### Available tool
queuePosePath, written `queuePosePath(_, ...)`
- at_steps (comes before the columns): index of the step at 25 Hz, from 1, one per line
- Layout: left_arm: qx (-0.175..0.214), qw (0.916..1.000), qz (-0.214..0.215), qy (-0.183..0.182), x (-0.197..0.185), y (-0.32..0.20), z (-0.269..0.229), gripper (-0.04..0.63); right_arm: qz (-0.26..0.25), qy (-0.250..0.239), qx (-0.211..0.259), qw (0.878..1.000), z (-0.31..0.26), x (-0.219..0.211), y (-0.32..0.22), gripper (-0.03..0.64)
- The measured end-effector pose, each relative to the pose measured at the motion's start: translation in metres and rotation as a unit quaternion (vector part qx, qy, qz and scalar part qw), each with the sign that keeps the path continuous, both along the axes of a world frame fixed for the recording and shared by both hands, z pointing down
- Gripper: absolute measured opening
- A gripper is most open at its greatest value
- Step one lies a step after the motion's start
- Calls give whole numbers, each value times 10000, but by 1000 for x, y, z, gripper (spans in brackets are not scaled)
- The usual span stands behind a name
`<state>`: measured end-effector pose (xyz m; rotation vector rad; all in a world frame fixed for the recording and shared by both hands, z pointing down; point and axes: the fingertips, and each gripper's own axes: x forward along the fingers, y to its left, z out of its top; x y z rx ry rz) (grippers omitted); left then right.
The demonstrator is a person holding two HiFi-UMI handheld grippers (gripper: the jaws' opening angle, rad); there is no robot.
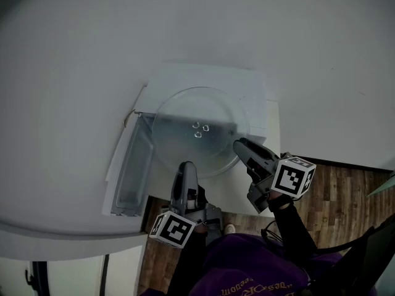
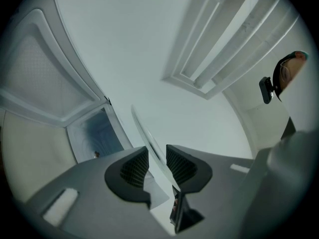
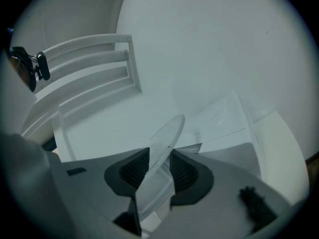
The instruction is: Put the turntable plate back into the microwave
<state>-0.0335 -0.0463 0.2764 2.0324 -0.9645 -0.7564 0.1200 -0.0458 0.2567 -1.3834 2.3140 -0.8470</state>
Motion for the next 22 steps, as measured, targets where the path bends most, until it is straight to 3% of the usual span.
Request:
queuePosePath(9, -52, 9993, -319, 186, -38, 18, 20, 118, -407, 58, -115, 9991, 20, -40, 6, 132)
queuePosePath(22, -195, 9962, -838, 142, -59, 42, 25, 117, -1003, -50, -381, 9942, 31, -63, 11, 132)
